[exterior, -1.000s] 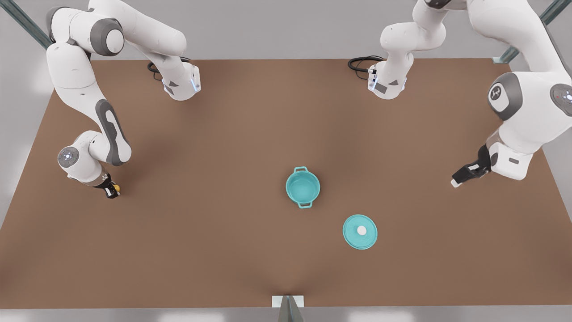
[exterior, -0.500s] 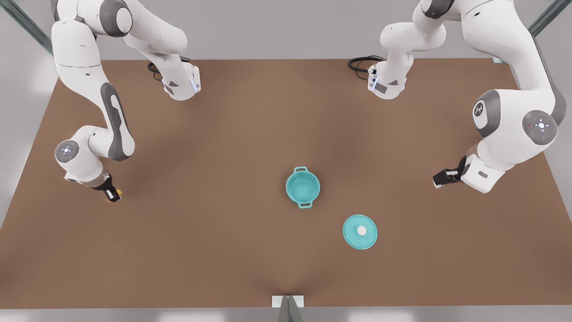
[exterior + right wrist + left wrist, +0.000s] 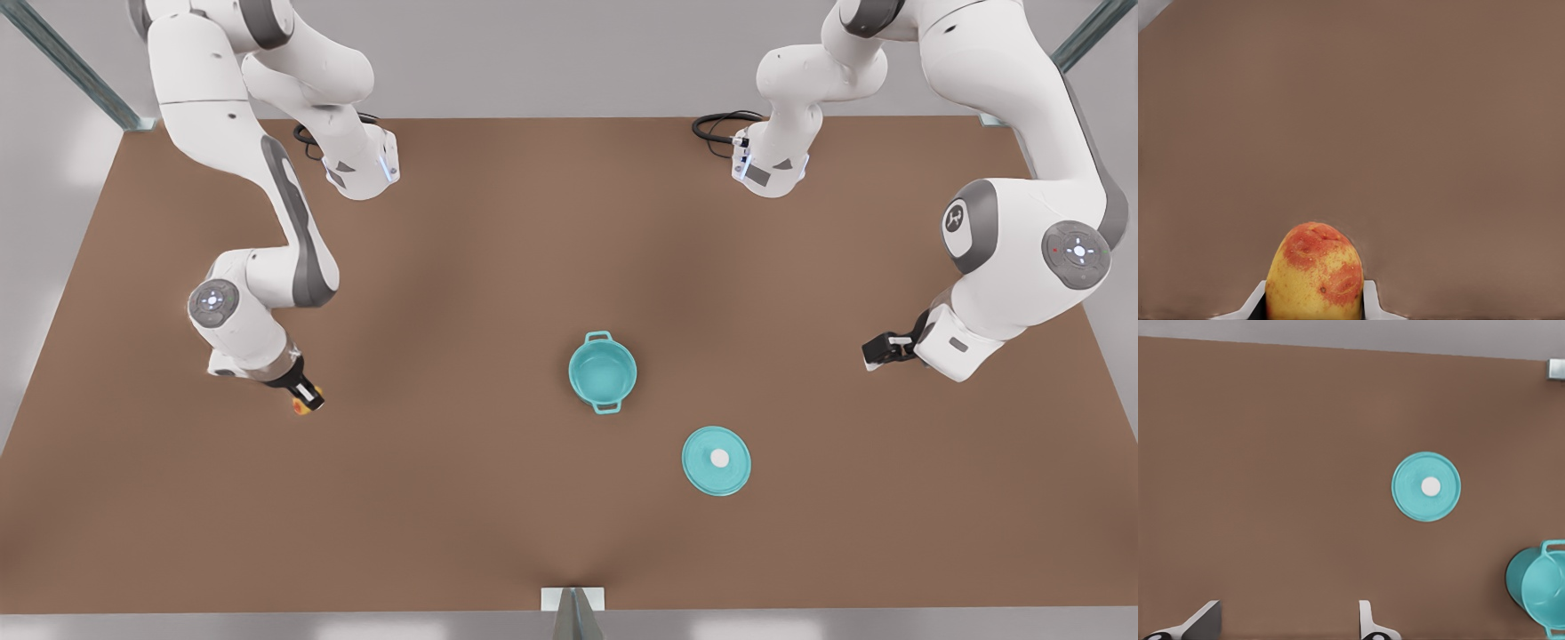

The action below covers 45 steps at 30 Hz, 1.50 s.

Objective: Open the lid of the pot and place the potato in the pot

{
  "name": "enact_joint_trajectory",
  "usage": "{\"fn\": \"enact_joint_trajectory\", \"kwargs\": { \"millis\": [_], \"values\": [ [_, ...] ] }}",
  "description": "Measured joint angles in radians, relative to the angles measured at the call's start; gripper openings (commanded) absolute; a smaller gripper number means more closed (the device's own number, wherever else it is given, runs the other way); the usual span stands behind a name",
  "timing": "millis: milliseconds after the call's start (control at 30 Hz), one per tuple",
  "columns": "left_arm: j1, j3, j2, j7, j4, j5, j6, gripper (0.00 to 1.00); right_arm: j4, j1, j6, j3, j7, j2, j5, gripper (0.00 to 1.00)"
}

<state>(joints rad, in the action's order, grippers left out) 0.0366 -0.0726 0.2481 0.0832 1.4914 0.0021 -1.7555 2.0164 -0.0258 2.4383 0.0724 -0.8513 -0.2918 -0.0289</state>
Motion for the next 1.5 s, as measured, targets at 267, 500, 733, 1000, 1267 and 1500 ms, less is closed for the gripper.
{"fn": "enact_joint_trajectory", "kwargs": {
  "millis": [267,500,733,1000,1267,1500],
  "values": [
    [0.004,0.001,0.002,-0.025,0.000,0.002,0.000,1.00,-0.153,-0.211,-0.085,0.014,-0.142,-0.060,0.001,0.56],
    [0.003,0.000,0.002,-0.038,0.002,0.002,-0.001,1.00,-0.356,-0.384,-0.159,0.012,-0.304,-0.185,0.014,0.56],
    [0.001,0.000,0.002,-0.046,0.005,0.002,0.004,1.00,-0.474,-0.512,-0.191,0.009,-0.456,-0.268,0.045,0.56],
    [0.002,0.000,0.002,-0.052,0.005,0.002,0.005,1.00,-0.723,-0.657,-0.199,0.005,-0.626,-0.476,0.049,0.56],
    [0.002,-0.001,0.002,-0.056,0.005,0.003,0.005,1.00,-0.855,-0.717,-0.193,-0.009,-0.759,-0.602,0.048,0.56],
    [0.000,-0.001,0.002,-0.058,0.006,0.003,0.005,1.00,-0.867,-0.735,-0.194,-0.017,-0.839,-0.624,0.044,1.00]
  ]
}}
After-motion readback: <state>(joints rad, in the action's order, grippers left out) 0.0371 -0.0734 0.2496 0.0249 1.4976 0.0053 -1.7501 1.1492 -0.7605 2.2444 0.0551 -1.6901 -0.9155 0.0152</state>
